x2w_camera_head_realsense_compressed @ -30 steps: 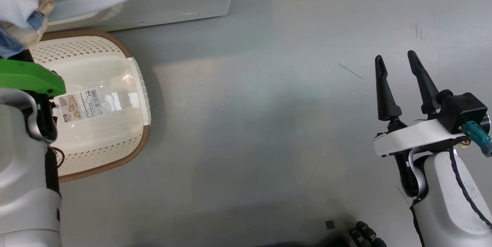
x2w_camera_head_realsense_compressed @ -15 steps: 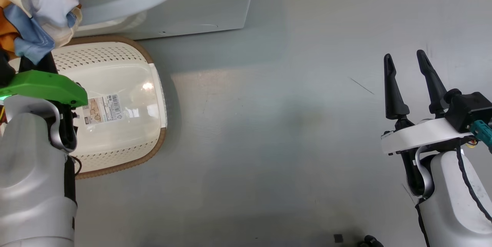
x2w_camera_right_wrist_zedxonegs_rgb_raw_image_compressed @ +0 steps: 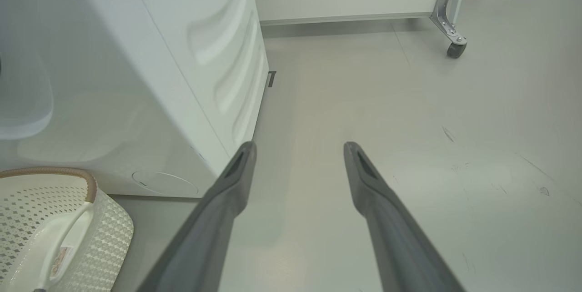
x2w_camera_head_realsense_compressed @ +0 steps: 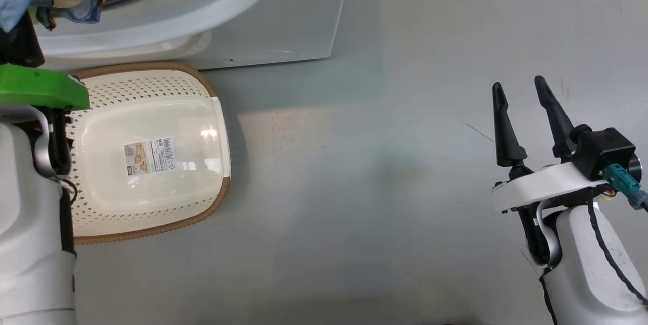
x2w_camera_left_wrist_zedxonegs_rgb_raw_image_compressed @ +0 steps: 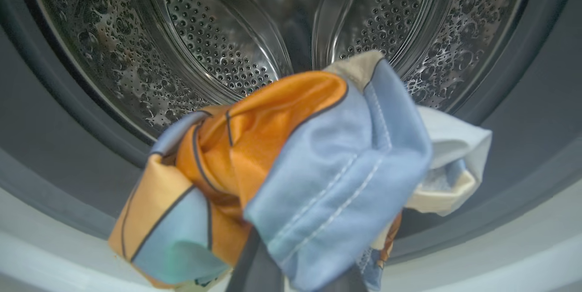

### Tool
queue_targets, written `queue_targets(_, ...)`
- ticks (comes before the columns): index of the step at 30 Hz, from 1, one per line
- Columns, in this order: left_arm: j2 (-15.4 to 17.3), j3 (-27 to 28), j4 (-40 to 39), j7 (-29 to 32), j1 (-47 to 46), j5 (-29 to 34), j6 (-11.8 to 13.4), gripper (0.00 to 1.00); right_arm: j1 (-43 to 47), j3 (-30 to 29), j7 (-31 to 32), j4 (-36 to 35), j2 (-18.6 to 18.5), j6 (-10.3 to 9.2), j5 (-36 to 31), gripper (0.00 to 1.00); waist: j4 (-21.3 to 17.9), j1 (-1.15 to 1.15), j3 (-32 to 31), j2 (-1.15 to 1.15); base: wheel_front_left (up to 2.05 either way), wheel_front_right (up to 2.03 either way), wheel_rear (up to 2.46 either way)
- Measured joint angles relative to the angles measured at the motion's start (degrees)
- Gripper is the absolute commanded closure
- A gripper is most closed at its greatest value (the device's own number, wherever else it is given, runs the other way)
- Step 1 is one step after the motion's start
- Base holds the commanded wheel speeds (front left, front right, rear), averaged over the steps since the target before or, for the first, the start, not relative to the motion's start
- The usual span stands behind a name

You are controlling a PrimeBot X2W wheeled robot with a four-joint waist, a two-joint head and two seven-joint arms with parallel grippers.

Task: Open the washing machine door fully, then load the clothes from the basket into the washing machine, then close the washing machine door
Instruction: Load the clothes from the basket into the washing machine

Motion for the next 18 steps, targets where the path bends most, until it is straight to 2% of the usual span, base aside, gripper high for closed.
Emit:
queue_targets(12,3.5,-1.4,2.4,0.0,-3.8,0.7,0.0,1.0,0.1,1.9,0.0,0.3,0.8,0.0,0.5,0.0,-2.4,0.0,-0.5,0.0,0.0,0.0,0.0)
queue_targets(18,4.1,-2.2,3.7,2.9,-8.4,1.2,-0.1,1.0,0.1,1.9,0.0,0.2,0.9,0.0,0.7,0.0,-3.6,0.0,0.6,0.0,0.0,0.0,0.0)
